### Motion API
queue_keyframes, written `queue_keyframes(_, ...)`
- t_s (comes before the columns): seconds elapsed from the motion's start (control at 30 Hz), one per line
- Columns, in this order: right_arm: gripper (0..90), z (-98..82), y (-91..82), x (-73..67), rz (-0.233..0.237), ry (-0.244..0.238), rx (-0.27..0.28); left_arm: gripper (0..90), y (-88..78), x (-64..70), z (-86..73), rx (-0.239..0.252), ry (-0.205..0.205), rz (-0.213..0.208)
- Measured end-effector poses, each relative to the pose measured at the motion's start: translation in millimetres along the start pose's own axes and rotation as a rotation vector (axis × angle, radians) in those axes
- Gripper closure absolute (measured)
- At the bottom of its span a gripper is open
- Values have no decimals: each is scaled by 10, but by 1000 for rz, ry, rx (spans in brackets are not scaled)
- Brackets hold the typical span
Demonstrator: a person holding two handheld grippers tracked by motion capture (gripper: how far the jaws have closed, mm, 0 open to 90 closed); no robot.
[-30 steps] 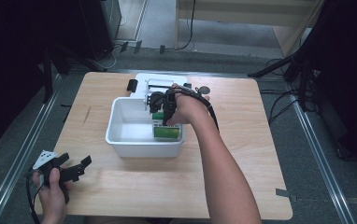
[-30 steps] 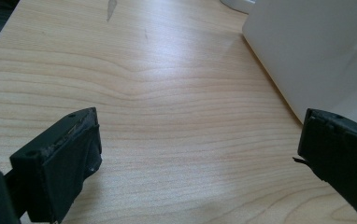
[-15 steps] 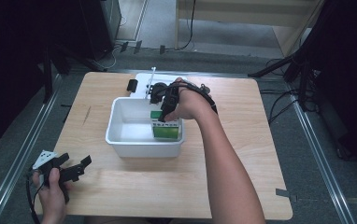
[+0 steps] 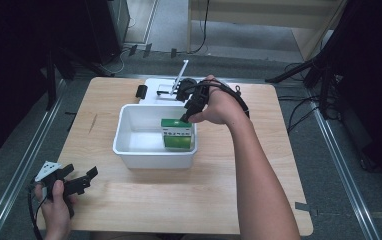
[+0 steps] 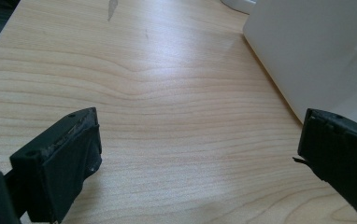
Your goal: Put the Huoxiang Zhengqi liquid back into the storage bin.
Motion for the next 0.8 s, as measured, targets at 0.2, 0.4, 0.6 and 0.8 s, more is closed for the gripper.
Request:
queue_keyframes(0.2, 510, -145, -173, 68, -29, 55, 43, 6, -2, 4, -3, -3, 4, -1)
queue_keyframes(0.4, 509, -297, -255, 127, -47, 89, 63, 6, 2, 5, 0, 1, 1, 1)
queue_keyframes(0.6, 504, -520, -336, 173, -60, 150, 92, 6, 4, 6, 0, 2, 2, 2)
queue_keyframes(0.8, 504, -682, -363, 196, -69, 187, 123, 6, 2, 6, 0, 1, 3, 2)
Point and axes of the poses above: each handheld gripper's, and its own axes: y roughly forward along the jaws, z roughly out of its top, x roughly to its right, the point moved 9 cm from there along y, roughly forward along the jaws, and after that the axes turned 10 degrees about x, right-handed, at the moved point
